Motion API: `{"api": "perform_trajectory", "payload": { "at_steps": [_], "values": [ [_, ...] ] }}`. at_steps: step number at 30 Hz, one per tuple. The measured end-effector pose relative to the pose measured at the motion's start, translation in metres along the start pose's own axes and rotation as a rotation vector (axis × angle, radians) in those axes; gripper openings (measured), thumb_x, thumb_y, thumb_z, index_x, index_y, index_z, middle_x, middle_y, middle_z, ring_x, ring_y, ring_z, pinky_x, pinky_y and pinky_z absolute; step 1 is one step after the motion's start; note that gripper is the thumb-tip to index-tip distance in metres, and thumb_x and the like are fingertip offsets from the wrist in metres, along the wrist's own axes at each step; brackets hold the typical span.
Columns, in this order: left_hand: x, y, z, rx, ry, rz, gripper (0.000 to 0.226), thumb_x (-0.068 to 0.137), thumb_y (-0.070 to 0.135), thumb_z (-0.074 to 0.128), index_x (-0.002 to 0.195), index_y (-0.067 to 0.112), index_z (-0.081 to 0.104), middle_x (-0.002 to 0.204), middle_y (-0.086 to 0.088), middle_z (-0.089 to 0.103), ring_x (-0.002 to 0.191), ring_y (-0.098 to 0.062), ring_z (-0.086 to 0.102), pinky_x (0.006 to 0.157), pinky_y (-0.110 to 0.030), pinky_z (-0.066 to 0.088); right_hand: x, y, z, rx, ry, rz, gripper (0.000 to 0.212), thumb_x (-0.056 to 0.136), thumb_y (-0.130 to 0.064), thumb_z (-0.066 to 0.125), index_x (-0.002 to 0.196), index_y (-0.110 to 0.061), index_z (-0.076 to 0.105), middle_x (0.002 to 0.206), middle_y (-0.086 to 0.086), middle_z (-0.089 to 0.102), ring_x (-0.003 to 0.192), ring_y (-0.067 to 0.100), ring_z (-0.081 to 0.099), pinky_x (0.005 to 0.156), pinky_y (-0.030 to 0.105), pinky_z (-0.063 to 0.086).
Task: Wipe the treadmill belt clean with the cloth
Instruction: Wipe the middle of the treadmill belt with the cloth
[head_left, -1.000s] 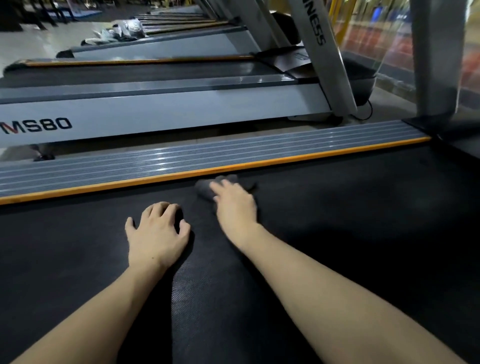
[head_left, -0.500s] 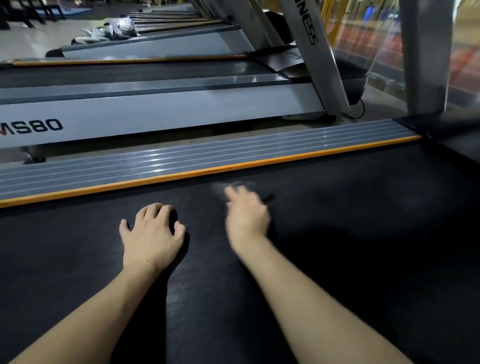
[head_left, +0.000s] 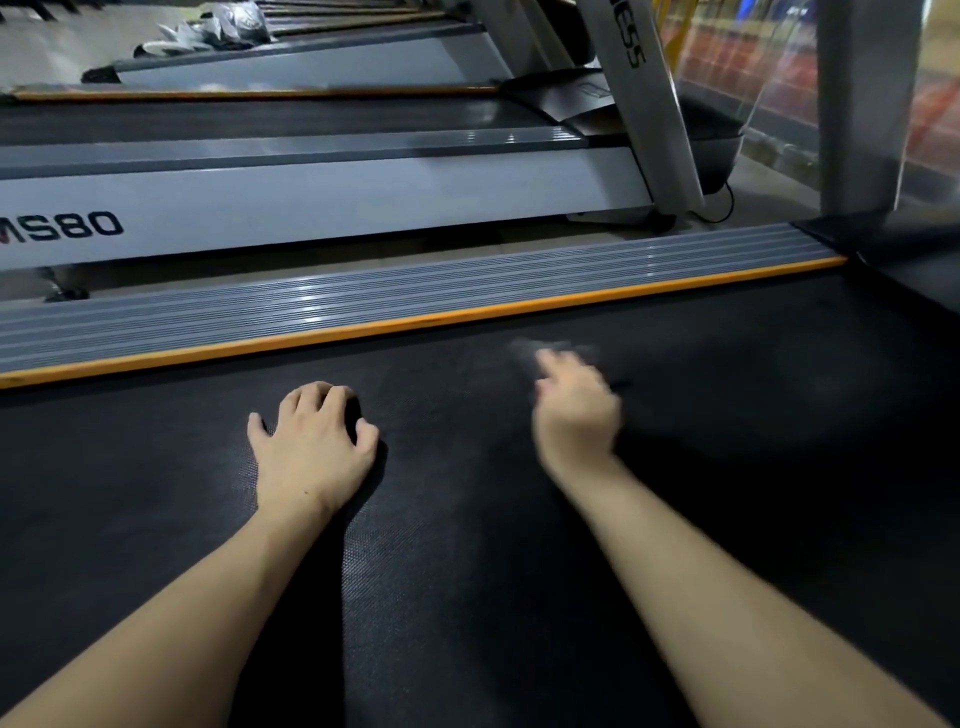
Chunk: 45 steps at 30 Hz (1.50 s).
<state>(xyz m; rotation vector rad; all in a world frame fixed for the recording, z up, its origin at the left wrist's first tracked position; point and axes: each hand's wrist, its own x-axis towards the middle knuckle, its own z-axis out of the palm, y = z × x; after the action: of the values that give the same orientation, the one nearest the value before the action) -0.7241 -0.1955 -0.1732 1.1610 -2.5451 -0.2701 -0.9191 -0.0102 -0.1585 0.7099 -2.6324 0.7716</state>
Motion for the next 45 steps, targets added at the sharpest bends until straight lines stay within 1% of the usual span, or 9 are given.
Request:
{"api": "perform_trajectory", "payload": {
  "at_steps": [6, 11, 14, 18, 23, 30, 35, 40, 45],
  "values": [
    [-0.002, -0.003, -0.001, 0.021, 0.003, 0.028, 0.032, 0.09, 0.043, 0.046, 0.119, 0.033, 0.058, 0.136, 0.007, 0.054, 0.137, -0.02, 0.042, 0.115, -0.065, 0.023, -0.054, -0.059, 0.021, 0.245, -0.272, -0.521, 0.04, 0.091, -0.024, 0.064, 0.129, -0.034, 0.062, 0.138, -0.005, 0.059, 0.126, 0.022, 0.055, 0.102, 0.03, 0.043],
    [0.0, 0.0, 0.0, 0.01, 0.0, 0.006, 0.03, 0.091, 0.045, 0.044, 0.115, 0.034, 0.058, 0.133, 0.009, 0.054, 0.136, -0.02, 0.041, 0.115, -0.066, 0.021, 0.015, 0.068, -0.025, 0.04, -0.172, -0.079, 0.043, 0.095, -0.027, 0.058, 0.136, -0.038, 0.055, 0.146, -0.007, 0.051, 0.133, 0.015, 0.048, 0.106, 0.029, 0.035],
    [0.001, 0.001, 0.001, 0.023, -0.006, 0.006, 0.031, 0.091, 0.046, 0.044, 0.116, 0.032, 0.058, 0.134, 0.007, 0.053, 0.136, -0.02, 0.041, 0.115, -0.067, 0.021, 0.013, 0.063, -0.028, -0.069, -0.076, 0.091, 0.042, 0.095, -0.022, 0.054, 0.137, -0.029, 0.056, 0.142, 0.003, 0.054, 0.124, 0.029, 0.053, 0.095, 0.039, 0.043],
    [0.0, 0.002, 0.0, 0.018, -0.01, 0.007, 0.029, 0.092, 0.045, 0.045, 0.115, 0.033, 0.057, 0.133, 0.007, 0.053, 0.136, -0.02, 0.041, 0.115, -0.066, 0.021, -0.047, -0.037, 0.003, 0.024, -0.096, -0.2, 0.038, 0.085, -0.016, 0.064, 0.122, -0.027, 0.063, 0.118, 0.001, 0.064, 0.103, 0.029, 0.061, 0.078, 0.039, 0.053],
    [-0.002, 0.0, -0.002, 0.026, -0.001, 0.022, 0.028, 0.093, 0.045, 0.045, 0.115, 0.034, 0.057, 0.131, 0.008, 0.054, 0.135, -0.02, 0.042, 0.115, -0.065, 0.021, -0.056, -0.027, -0.003, 0.151, -0.216, -0.497, 0.043, 0.087, -0.021, 0.069, 0.128, -0.032, 0.063, 0.135, -0.002, 0.062, 0.122, 0.025, 0.059, 0.097, 0.033, 0.049],
    [0.002, 0.002, 0.002, 0.034, -0.013, 0.008, 0.033, 0.09, 0.047, 0.041, 0.116, 0.032, 0.056, 0.13, 0.006, 0.053, 0.132, -0.021, 0.043, 0.115, -0.064, 0.021, -0.001, 0.066, -0.033, -0.108, -0.083, 0.072, 0.043, 0.097, -0.024, 0.053, 0.14, -0.029, 0.053, 0.149, 0.003, 0.048, 0.129, 0.031, 0.049, 0.099, 0.038, 0.04],
    [0.001, 0.003, 0.0, -0.026, 0.046, -0.011, 0.022, 0.089, 0.038, 0.044, 0.109, 0.032, 0.052, 0.122, 0.004, 0.058, 0.124, -0.024, 0.049, 0.111, -0.059, 0.029, -0.066, -0.055, 0.012, 0.054, -0.096, -0.253, 0.041, 0.081, -0.016, 0.069, 0.121, -0.025, 0.066, 0.12, 0.005, 0.066, 0.1, 0.032, 0.063, 0.074, 0.038, 0.054],
    [-0.016, -0.002, -0.02, -0.003, 0.032, 0.047, 0.026, 0.091, 0.023, 0.051, 0.114, 0.024, 0.062, 0.121, -0.001, 0.066, 0.116, -0.029, 0.054, 0.097, -0.046, 0.039, -0.077, -0.05, 0.002, 0.142, -0.218, -0.491, 0.04, 0.093, -0.024, 0.06, 0.132, -0.034, 0.06, 0.14, -0.003, 0.057, 0.126, 0.026, 0.055, 0.098, 0.037, 0.049],
    [-0.081, 0.0, -0.046, -0.032, -0.009, 0.084, 0.038, 0.09, 0.029, 0.049, 0.126, 0.026, 0.06, 0.127, 0.003, 0.065, 0.123, -0.022, 0.054, 0.104, -0.044, 0.04, -0.036, 0.06, -0.057, -0.066, -0.235, 0.056, 0.043, 0.099, -0.031, 0.048, 0.141, -0.038, 0.047, 0.153, -0.006, 0.041, 0.135, 0.023, 0.043, 0.104, 0.035, 0.037]
  ]
}}
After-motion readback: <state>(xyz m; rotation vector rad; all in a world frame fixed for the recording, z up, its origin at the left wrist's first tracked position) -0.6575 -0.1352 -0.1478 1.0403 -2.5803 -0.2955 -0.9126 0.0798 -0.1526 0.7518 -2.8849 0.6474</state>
